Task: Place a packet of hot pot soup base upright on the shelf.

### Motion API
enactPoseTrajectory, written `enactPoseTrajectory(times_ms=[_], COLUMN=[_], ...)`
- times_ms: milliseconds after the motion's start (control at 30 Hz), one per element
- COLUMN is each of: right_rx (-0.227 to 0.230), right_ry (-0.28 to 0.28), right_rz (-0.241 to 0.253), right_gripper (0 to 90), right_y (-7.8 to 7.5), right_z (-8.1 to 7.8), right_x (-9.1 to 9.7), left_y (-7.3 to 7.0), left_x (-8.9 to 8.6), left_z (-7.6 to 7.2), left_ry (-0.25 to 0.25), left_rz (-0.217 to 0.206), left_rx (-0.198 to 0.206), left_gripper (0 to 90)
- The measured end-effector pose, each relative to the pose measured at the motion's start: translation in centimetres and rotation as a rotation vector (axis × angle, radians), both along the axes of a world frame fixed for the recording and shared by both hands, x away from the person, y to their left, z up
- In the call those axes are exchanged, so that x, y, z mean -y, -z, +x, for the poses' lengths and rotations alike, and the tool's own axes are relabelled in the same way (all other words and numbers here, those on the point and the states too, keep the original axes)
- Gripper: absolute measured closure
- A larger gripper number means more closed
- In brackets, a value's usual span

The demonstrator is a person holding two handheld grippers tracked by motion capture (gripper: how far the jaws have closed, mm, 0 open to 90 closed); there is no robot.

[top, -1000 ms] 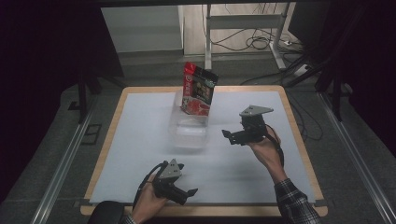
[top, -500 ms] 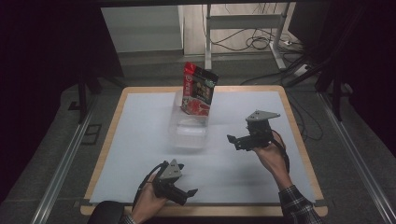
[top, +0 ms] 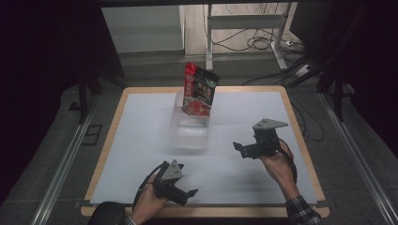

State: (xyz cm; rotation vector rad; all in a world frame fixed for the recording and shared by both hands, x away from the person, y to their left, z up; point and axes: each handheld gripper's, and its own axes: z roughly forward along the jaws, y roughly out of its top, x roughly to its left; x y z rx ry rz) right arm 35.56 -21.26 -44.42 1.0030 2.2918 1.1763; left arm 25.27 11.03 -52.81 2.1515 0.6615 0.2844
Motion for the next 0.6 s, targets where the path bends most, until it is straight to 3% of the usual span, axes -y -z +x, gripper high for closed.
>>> enactPoseTrajectory(times_ms=[600], right_rx=[0.021], right_ry=[0.040], right_rz=[-0.051], right_gripper=[0.1], right_y=[0.4], right_z=[-2.8], right_x=[2.3], left_y=[0.1], left_x=[0.1], left_z=[0.1], left_ry=[-0.006], left_rz=[0.023], left_rx=[0.005], left_gripper=[0.5])
